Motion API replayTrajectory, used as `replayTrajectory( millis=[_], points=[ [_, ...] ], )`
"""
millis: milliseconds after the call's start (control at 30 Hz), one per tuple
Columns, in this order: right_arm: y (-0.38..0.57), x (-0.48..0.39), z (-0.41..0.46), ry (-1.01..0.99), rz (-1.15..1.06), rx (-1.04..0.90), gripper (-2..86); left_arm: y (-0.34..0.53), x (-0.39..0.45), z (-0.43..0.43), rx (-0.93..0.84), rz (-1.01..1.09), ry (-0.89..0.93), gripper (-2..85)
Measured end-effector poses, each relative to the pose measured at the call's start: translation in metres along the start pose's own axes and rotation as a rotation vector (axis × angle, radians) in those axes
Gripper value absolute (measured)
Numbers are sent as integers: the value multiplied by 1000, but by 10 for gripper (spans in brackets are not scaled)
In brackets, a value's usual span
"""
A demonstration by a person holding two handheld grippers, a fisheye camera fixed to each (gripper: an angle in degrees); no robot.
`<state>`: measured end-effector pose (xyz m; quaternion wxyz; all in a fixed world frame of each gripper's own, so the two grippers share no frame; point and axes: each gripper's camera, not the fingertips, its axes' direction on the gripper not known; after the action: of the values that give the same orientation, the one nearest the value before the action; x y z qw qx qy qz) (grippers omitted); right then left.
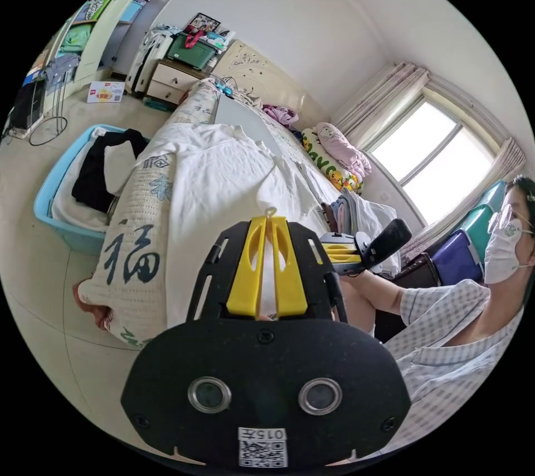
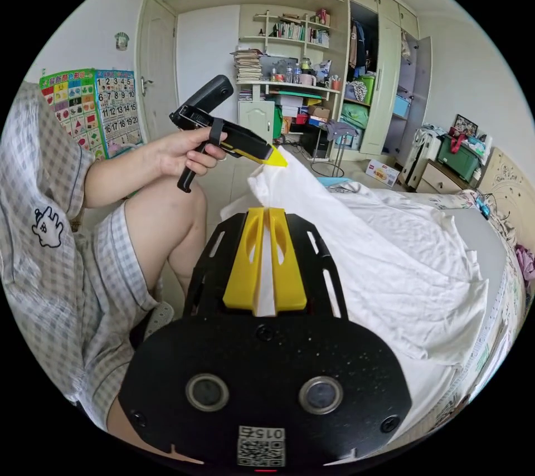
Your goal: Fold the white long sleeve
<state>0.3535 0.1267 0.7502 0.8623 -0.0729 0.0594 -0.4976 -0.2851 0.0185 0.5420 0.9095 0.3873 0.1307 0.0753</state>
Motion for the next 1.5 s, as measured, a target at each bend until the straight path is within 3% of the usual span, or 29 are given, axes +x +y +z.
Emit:
replayTrajectory(
  millis=[267,367,533,700,800,967,1133,1267,1500],
  points=[
    [-4,59,-58,144,51,67,1,20,-4,7,-12,-64,-137,0],
    [-7,137,-114,313,290,82,6,21,-13,15,-29,-93,-178,7],
    [36,272,-192,549,766,-86,43,15,-19,29,-88,-119,-276,58],
    [109,312,-171,646,859,-164,65,-43,12,50,-50,6,-320,62],
    [111,330,-148,609,773,-326,98,-102,32,111,-103,98,-254,66],
    [112,343,-124,570,688,-404,116,-190,65,273,-234,203,-150,83],
    [105,351,-107,620,608,-440,103,-253,87,443,-271,144,-92,111],
    [106,358,-113,664,638,-400,48,-272,91,523,-275,66,-56,122],
    [126,376,-142,646,786,-409,-4,-280,105,618,-329,6,-168,18]
  ],
)
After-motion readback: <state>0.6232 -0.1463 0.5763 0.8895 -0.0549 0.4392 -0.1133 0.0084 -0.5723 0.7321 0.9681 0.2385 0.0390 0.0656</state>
